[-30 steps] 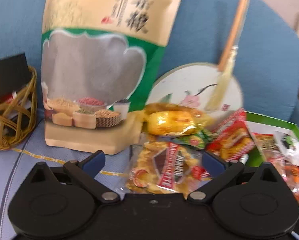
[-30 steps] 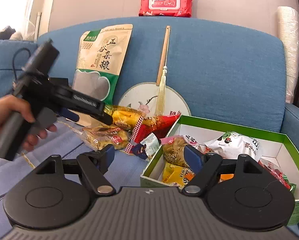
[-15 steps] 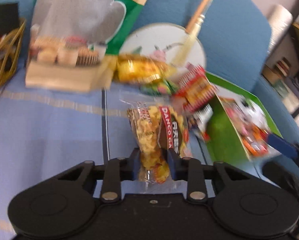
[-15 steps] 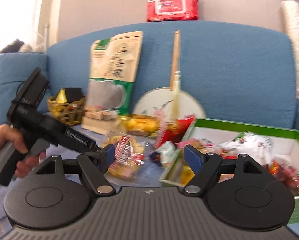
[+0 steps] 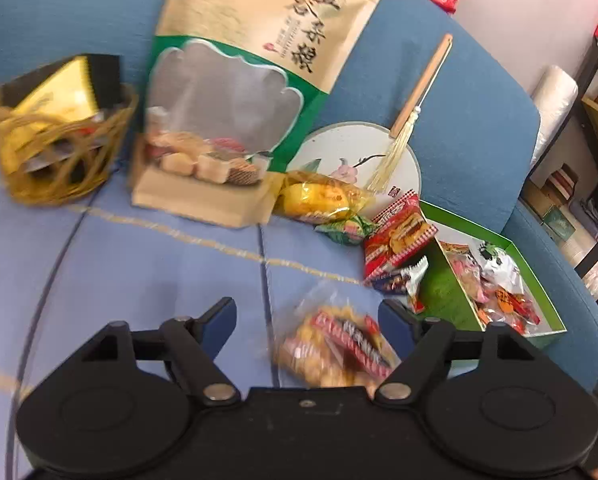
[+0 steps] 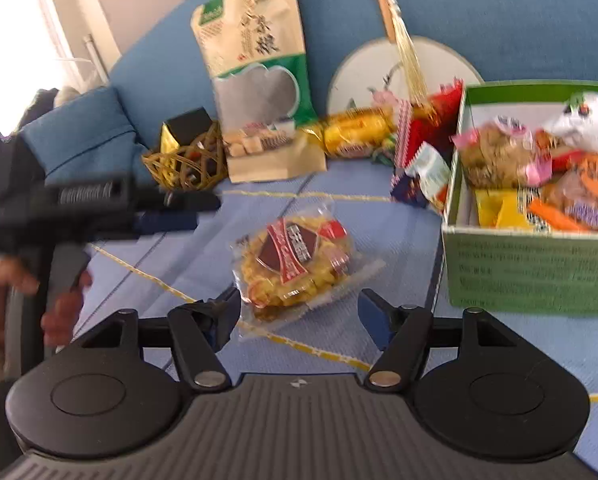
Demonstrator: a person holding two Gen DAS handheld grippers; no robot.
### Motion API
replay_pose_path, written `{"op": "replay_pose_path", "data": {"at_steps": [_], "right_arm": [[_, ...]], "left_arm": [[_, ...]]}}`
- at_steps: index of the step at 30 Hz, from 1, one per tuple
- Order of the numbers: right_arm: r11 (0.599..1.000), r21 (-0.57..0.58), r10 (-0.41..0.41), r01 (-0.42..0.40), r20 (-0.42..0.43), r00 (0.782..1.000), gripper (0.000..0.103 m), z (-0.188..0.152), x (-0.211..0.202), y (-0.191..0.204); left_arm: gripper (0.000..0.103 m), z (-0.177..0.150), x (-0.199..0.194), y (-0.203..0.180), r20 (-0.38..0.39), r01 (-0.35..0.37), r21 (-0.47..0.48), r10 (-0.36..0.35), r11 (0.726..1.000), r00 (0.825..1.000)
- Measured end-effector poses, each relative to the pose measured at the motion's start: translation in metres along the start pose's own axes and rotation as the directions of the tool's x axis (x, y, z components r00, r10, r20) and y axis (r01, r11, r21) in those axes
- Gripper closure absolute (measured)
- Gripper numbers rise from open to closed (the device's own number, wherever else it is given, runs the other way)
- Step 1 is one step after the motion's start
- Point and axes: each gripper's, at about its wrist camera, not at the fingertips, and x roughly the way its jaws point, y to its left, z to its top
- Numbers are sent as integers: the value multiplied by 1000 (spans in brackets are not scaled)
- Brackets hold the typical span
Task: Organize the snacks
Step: 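Grasp a Danco Galette packet with each gripper from the table, then carry both Danco Galette packets over the green box and open both grippers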
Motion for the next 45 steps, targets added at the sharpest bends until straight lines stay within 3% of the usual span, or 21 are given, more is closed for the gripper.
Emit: {"op": "replay_pose_path", "data": {"at_steps": [3, 7, 11, 16, 19, 21, 23, 24, 27, 30, 33, 38, 45], "right_arm": [[998, 52, 30, -29, -17, 999, 7, -3, 8, -7], [997, 79, 20, -16, -51, 999, 15, -4, 14, -11], [998, 49, -26, 27, -22, 999, 10, -3, 8, -9], [993, 118, -24, 27, -27, 999, 11, -3, 10, -20], [990, 137, -29, 32, -22, 999, 16, -5, 9, -24], [990, 133, -38, 40, -16, 999, 36, -5, 9, -24], [994, 102, -46, 47, -14, 999, 48, -4, 10, -22], [996, 72, -51, 52, -8, 999, 57, -3, 9, -18], [996, -16, -82, 83, 33, 996, 66, 1, 1, -6], [997, -35, -66, 70, 114, 991, 67, 7, -17, -4], [995, -53, -68, 81, 211, 975, 67, 14, -35, -4], [991, -30, -114, 132, 341, 933, 67, 25, -63, -17], [966, 93, -258, 243, 447, 856, 67, 37, -100, -54]], "left_arm": [[0, 4, 27, 1, -71, 4, -13, -5, 1000, 997], [24, -9, 41, 3, -176, 77, -58, -86, 995, 981], [25, -26, 31, -9, -253, 170, -28, -171, 985, 952], [15, -18, 31, -10, -226, 155, -54, -164, 986, 960], [16, -17, 39, -13, -234, 154, -53, -162, 987, 958], [20, -22, 46, -16, -245, 148, -42, -153, 988, 957], [42, -26, 45, -22, -237, 139, -17, -139, 990, 962], [62, -28, 44, -26, -244, 126, 4, -121, 992, 962], [62, -28, 34, -34, -226, 126, 27, -117, 992, 967], [68, -19, 19, -39, -173, 154, 18, -149, 988, 974], [70, -2, 8, -52, -125, 181, 32, -175, 983, 977], [70, 23, 12, -98, -77, 217, 132, -208, 967, 975], [71, 48, 49, -162, -74, 290, 195, -281, 937, 957]]}}
